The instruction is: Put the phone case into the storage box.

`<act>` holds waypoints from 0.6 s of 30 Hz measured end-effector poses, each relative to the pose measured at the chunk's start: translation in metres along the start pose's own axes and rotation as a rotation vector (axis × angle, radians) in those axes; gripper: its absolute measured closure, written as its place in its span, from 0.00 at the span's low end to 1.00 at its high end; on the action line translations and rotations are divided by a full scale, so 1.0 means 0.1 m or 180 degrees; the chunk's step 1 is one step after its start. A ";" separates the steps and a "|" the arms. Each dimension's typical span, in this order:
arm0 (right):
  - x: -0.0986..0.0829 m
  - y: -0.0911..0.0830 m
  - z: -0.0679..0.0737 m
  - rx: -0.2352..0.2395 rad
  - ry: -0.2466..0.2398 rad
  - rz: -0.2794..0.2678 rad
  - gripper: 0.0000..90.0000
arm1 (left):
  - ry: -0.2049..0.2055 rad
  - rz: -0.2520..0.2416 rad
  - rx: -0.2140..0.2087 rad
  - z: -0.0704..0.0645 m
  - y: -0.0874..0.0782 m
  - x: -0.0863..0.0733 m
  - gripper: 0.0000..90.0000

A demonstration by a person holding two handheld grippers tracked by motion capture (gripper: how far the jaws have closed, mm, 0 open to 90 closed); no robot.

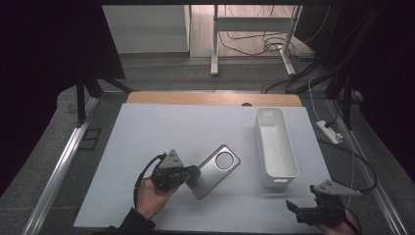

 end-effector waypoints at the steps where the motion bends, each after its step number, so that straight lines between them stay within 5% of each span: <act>1: 0.00 0.00 0.00 0.0006 0.0008 -0.0009 0.00 | -0.0013 -0.0027 0.0006 -0.01 -0.02 0.00 0.99; 18: 0.18 -0.08 0.06 0.0176 0.0022 -0.0249 0.01 | -0.0088 -0.0260 0.0088 -0.05 -0.19 -0.03 0.99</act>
Point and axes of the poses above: each handheld gripper's, and its own axes: y roughly forward along the jaws, x roughly out of its top, z roughly to its left, the point moved 7 cm from there along y, roughly forward along the jaws, and after that the axes turned 2 degrees about y, right-handed, at the moved point
